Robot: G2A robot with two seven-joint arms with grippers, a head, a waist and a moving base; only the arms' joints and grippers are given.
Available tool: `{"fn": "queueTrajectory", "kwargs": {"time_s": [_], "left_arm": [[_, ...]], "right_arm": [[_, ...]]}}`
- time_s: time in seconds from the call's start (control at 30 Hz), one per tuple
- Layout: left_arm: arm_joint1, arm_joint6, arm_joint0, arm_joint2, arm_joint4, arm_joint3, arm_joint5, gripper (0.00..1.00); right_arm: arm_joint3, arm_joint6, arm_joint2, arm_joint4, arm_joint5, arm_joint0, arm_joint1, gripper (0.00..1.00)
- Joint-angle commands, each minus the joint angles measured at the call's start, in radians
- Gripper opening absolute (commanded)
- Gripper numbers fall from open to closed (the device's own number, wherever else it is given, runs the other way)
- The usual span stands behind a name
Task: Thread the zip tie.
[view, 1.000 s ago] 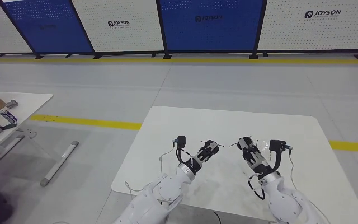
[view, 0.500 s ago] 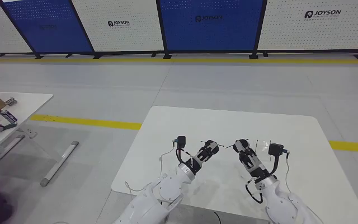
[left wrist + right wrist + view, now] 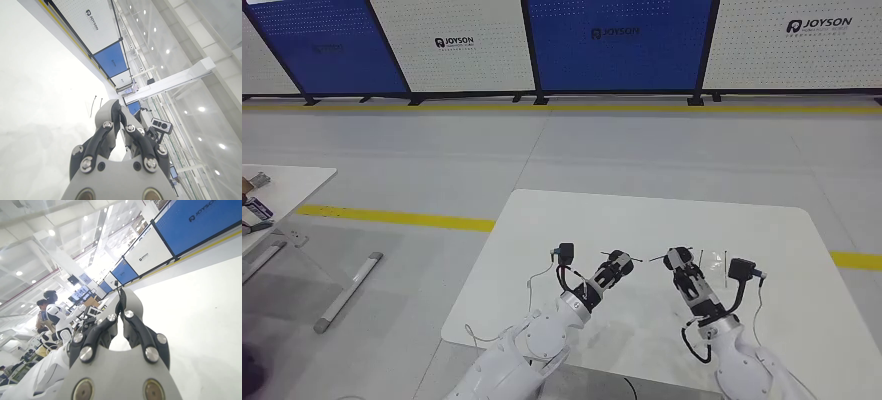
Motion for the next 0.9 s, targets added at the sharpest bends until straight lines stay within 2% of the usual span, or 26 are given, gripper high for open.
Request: {"fn": "queueTrajectory", "kwargs": {"time_s": [0.0,0.13,0.5,0.87], "left_arm": [[0.000,0.000,0.000,0.000,0.000,0.000,0.000,0.00],[0.000,0.000,0.000,0.000,0.000,0.000,0.000,0.00],[0.000,0.000,0.000,0.000,0.000,0.000,0.000,0.00],[0.000,0.000,0.000,0.000,0.000,0.000,0.000,0.00]], "right_arm": [[0.007,-0.016,-0.003,-0.008,-0.001,-0.002,-0.003,0.00],[0.029,-0.046,-0.018,-0.043,0.026,0.004,-0.013,0.00],[0.029,-0.046,-0.018,-0.043,0.026,0.004,-0.013,0.00],[0.027,-0.025,-0.016,-0.049,0.034,0.004,-0.027,0.00]]}}
